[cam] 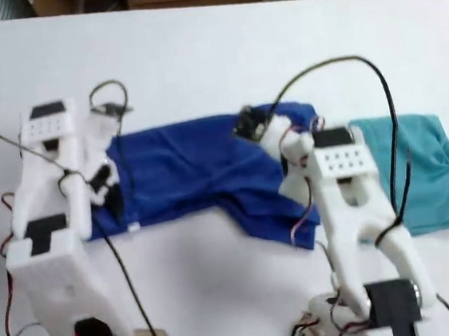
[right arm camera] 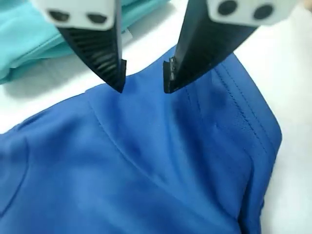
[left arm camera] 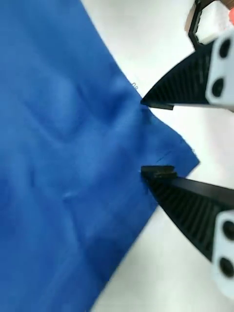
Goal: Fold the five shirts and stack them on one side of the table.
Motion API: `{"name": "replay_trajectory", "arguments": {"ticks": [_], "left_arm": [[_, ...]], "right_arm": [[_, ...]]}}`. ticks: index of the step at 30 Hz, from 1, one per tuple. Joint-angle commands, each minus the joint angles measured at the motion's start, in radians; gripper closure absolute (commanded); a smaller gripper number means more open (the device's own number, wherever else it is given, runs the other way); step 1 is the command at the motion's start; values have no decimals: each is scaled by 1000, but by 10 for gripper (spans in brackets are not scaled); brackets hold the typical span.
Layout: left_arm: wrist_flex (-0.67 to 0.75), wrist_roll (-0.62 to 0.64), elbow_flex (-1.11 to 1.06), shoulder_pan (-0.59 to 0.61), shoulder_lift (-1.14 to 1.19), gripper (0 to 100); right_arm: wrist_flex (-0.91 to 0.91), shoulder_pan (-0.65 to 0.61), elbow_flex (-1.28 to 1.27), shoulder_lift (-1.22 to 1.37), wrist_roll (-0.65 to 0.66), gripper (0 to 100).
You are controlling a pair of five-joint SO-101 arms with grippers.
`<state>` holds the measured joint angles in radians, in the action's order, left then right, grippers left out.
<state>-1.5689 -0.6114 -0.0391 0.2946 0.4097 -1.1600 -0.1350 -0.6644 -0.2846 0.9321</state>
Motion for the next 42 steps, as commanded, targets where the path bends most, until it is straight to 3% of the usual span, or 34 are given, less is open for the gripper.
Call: {"name": "replay_trajectory", "arguments": {"ticks": [1,12,19,32,42], "left_arm": [[29,-5,-35,8,-75,789],[-17,118,240,58,-64,789],[87,138,113,57,-64,789],[32,132,-44,61,-75,789],[38,-12,-18,190,-75,789]], "right_arm": [[61,-4,-75,-102,3,865],[186,2,-175,-242,-8,865],[371,-4,-331,-248,-8,865],[423,-5,-351,-239,-9,865],[489,-5,-413,-239,-20,865]]}}
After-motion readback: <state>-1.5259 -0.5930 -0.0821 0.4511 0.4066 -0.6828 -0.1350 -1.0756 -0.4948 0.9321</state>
